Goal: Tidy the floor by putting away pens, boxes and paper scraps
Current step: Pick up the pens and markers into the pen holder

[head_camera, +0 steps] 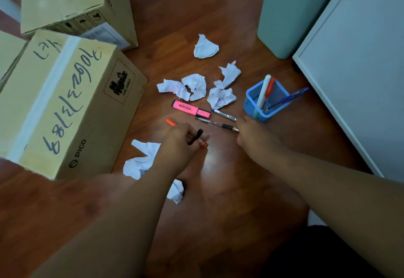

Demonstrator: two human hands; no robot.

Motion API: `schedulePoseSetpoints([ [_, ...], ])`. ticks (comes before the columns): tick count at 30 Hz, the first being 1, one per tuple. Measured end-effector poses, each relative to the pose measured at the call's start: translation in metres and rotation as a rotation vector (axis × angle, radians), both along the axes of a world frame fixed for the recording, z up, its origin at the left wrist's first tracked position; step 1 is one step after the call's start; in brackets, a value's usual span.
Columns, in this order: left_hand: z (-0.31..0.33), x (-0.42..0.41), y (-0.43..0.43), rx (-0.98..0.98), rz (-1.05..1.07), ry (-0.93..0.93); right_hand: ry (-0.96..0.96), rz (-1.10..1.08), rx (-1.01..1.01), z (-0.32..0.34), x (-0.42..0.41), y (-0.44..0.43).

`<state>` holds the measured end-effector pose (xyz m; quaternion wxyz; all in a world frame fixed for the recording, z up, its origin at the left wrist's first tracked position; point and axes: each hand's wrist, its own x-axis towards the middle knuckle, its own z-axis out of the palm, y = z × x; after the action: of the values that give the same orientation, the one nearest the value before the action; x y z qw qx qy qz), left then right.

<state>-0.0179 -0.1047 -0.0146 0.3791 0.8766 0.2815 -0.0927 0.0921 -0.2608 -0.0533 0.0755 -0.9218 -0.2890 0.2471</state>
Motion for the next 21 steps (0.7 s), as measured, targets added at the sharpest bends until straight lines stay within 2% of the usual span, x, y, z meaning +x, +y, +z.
schedulePoseSetpoints([
  [6,0.020,0.008,0.001,-0.018,0.134,-0.106,0.029,-0.177,0.337,0.026,-0.014,-0.010],
  [10,0.042,0.026,-0.009,-0.110,0.203,-0.208,-0.076,-0.345,0.678,0.049,-0.012,-0.015],
  [13,0.055,0.045,-0.012,-0.117,0.201,-0.296,-0.117,-0.475,0.849,0.071,0.001,-0.023],
  [17,0.068,0.075,-0.021,-0.112,0.166,-0.383,-0.215,-0.590,0.945,0.097,0.023,-0.043],
  [21,0.072,0.104,-0.039,-0.116,0.104,-0.441,-0.280,-0.657,0.908,0.107,0.036,-0.060],
])
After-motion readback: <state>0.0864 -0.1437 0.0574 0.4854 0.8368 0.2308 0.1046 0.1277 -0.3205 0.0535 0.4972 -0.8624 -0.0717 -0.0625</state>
